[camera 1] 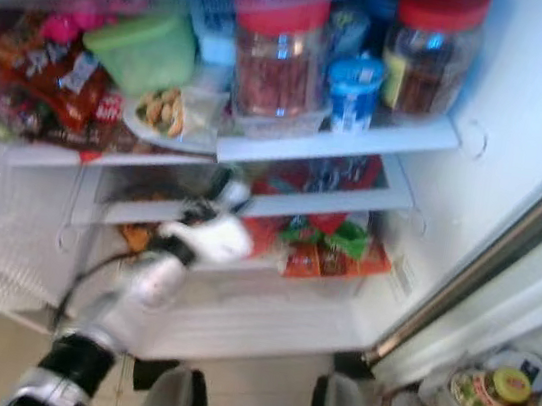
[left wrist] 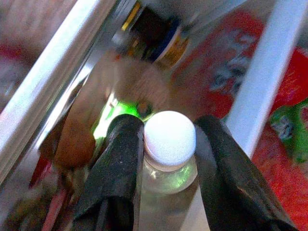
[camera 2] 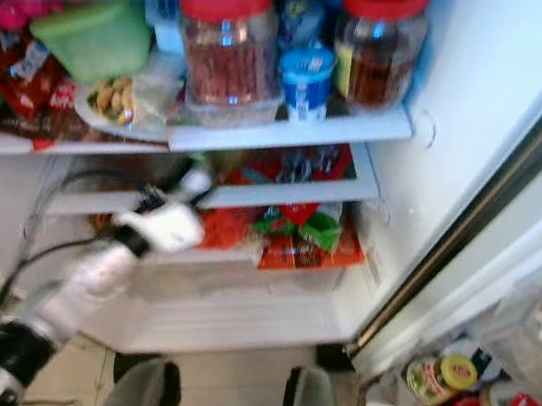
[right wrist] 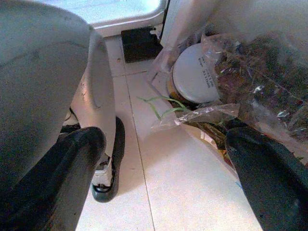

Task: Restocking fridge

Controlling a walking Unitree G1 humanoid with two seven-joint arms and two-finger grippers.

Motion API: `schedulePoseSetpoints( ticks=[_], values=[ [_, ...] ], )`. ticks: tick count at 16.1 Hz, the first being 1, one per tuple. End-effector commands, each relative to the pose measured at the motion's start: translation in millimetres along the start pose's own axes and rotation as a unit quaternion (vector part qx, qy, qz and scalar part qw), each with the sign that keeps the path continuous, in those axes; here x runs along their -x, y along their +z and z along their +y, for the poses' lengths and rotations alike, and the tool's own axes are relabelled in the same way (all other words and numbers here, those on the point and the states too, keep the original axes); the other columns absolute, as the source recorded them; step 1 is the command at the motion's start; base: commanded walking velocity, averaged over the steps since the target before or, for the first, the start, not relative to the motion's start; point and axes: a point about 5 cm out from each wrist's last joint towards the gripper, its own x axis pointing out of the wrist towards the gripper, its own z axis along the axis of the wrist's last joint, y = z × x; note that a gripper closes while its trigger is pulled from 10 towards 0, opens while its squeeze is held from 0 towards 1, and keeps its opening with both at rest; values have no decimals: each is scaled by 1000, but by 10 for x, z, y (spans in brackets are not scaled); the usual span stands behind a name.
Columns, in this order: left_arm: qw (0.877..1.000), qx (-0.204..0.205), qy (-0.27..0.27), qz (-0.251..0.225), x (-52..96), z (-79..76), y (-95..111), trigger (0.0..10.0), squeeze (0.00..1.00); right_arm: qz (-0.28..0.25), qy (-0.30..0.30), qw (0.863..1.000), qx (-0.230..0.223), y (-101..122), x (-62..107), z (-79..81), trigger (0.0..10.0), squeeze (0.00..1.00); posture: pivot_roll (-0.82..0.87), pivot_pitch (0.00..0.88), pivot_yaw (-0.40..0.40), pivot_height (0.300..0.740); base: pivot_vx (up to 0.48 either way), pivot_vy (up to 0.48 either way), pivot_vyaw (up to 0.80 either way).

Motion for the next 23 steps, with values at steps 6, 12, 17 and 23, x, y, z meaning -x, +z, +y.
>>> schedulePoseSetpoints(
  ticks=[6,12,17,23],
  values=[
    [976,-135,-68,156,158,-138,-541,10000,0,9,-4,1000,-12,-57,15,1,10000,0,-85,173,100,610,0,0,0],
    [955,-175,-25,240,85,35,-789,10000,0,8,-3,1000,-14,-42,9,2,10000,0,-89,172,97,610,0,0,0],
    [953,-176,-19,247,83,64,-808,10000,0,8,-3,1000,-14,-42,9,2,10000,0,-89,172,97,610,0,0,0],
    [953,-176,-19,247,83,64,-808,10000,0,8,-3,1000,-14,-42,9,2,10000,0,-89,172,97,610,0,0,0]
  ],
)
